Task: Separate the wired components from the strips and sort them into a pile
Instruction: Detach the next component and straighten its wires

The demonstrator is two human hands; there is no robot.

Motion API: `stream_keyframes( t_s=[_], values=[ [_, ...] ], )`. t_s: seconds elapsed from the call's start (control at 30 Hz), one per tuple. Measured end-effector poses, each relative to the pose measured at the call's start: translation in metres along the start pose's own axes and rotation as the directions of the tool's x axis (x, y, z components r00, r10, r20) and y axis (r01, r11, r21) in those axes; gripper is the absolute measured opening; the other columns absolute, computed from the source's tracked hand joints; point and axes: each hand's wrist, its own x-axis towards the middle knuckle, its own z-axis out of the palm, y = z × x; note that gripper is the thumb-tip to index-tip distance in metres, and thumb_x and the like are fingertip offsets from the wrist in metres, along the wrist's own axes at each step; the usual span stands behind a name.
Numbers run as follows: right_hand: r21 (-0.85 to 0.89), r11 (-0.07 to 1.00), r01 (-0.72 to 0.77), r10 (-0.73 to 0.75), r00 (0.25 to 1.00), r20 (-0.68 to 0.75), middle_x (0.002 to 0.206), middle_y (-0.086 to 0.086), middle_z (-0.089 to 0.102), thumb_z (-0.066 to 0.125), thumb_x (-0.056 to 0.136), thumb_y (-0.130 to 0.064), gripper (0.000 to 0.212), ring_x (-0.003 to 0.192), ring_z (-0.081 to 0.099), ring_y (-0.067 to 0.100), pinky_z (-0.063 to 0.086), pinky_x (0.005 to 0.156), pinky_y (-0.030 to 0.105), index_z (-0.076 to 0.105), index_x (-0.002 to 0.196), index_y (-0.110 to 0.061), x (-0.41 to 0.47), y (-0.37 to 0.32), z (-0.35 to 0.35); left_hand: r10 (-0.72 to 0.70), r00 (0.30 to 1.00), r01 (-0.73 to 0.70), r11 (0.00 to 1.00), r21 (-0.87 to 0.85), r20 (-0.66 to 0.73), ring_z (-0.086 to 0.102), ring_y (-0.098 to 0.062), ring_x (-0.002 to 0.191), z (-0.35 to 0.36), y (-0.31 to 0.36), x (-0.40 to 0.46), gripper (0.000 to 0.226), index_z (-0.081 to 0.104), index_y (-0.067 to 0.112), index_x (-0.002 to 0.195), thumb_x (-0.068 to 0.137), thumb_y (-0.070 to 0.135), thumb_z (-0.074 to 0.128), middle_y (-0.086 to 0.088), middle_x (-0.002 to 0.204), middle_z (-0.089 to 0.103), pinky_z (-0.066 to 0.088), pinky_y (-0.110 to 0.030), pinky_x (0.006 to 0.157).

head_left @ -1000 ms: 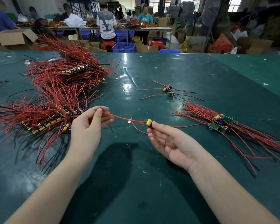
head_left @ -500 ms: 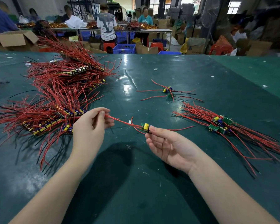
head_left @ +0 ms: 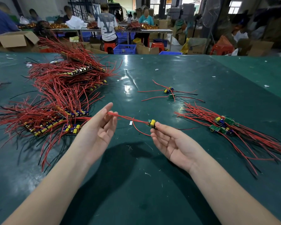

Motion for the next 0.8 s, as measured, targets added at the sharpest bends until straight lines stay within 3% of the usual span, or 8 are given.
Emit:
stream_keyframes(
  t_s=[0.07, 0.17, 0.27, 0.4, 0.47, 0.6, 0.8],
  values=[
    [0.037, 0.999, -0.016, 0.016, 1.000, 0.002, 0.079, 0.010, 0.073, 0.076, 0.060, -0.015, 0.012, 0.066, 0.071, 0.013, 0.056, 0.055, 0.019, 0.079, 0.071, -0.008, 0.000, 0.000, 0.001, 0.013, 0.999, -0.013, 1.000, 0.009, 0.035, 0.070, -0.008, 0.077, 0.001, -0.003, -0.001, 0.030, 0.067, 0.008, 0.106, 0.078, 0.019, 0.067, 0.000, 0.078, 0.071, 0.055, -0.016, 0.069],
    [0.073, 0.996, -0.040, 0.040, 0.999, 0.011, 0.080, 0.010, 0.073, 0.077, 0.061, -0.013, 0.013, 0.067, 0.071, 0.013, 0.056, 0.056, 0.020, 0.078, 0.073, -0.007, -0.001, 0.000, 0.002, 0.004, 0.993, -0.016, 0.995, 0.098, 0.119, 0.071, -0.011, 0.090, 0.001, -0.007, -0.004, 0.039, 0.066, 0.008, 0.112, 0.073, 0.007, 0.064, -0.004, 0.092, 0.073, 0.055, -0.018, 0.076],
    [0.125, 0.990, -0.061, 0.060, 0.998, 0.008, 0.081, 0.010, 0.074, 0.078, 0.061, -0.012, 0.017, 0.070, 0.072, 0.013, 0.056, 0.056, 0.020, 0.078, 0.077, -0.006, -0.002, 0.000, 0.003, -0.018, 0.990, 0.028, 0.997, -0.067, 0.138, 0.068, -0.020, 0.104, 0.000, -0.004, -0.005, 0.050, 0.056, 0.008, 0.122, 0.073, 0.002, 0.063, -0.012, 0.107, 0.071, 0.057, -0.024, 0.081],
    [0.176, 0.981, -0.083, 0.081, 0.997, 0.020, 0.082, 0.007, 0.073, 0.078, 0.063, -0.013, 0.016, 0.070, 0.071, 0.011, 0.056, 0.056, 0.019, 0.078, 0.077, -0.005, -0.003, 0.001, 0.004, -0.036, 0.987, 0.074, 0.968, -0.239, 0.158, 0.066, -0.031, 0.107, -0.001, 0.001, -0.007, 0.034, 0.047, 0.010, 0.107, 0.076, 0.005, 0.062, -0.024, 0.114, 0.066, 0.057, -0.033, 0.085],
    [0.194, 0.977, -0.094, 0.089, 0.995, 0.036, 0.081, 0.006, 0.073, 0.078, 0.063, -0.014, 0.017, 0.070, 0.071, 0.011, 0.056, 0.056, 0.019, 0.078, 0.077, -0.005, -0.004, 0.002, 0.006, -0.054, 0.986, 0.093, 0.961, -0.260, 0.156, 0.066, -0.032, 0.107, -0.001, 0.000, -0.007, 0.038, 0.048, 0.008, 0.110, 0.075, 0.005, 0.063, -0.025, 0.112, 0.066, 0.057, -0.033, 0.085],
    [0.188, 0.975, -0.116, 0.106, 0.992, 0.061, 0.080, 0.006, 0.073, 0.076, 0.066, -0.014, 0.014, 0.068, 0.070, 0.010, 0.056, 0.056, 0.019, 0.078, 0.077, -0.005, -0.005, 0.005, 0.010, -0.123, 0.979, 0.140, 0.986, -0.094, 0.162, 0.068, -0.023, 0.105, 0.003, -0.010, -0.007, 0.038, 0.065, -0.005, 0.108, 0.073, 0.008, 0.065, -0.019, 0.112, 0.069, 0.057, -0.026, 0.082],
    [0.110, 0.988, -0.112, 0.106, 0.992, 0.063, 0.079, 0.009, 0.073, 0.078, 0.062, -0.013, 0.015, 0.066, 0.070, 0.012, 0.056, 0.056, 0.019, 0.078, 0.075, -0.006, -0.005, 0.012, 0.015, -0.020, 0.985, -0.027, 0.963, 0.267, 0.171, 0.071, -0.011, 0.085, 0.003, -0.025, -0.013, 0.018, 0.079, 0.008, 0.083, 0.072, 0.010, 0.065, -0.009, 0.091, 0.074, 0.055, -0.017, 0.071]
  ],
)
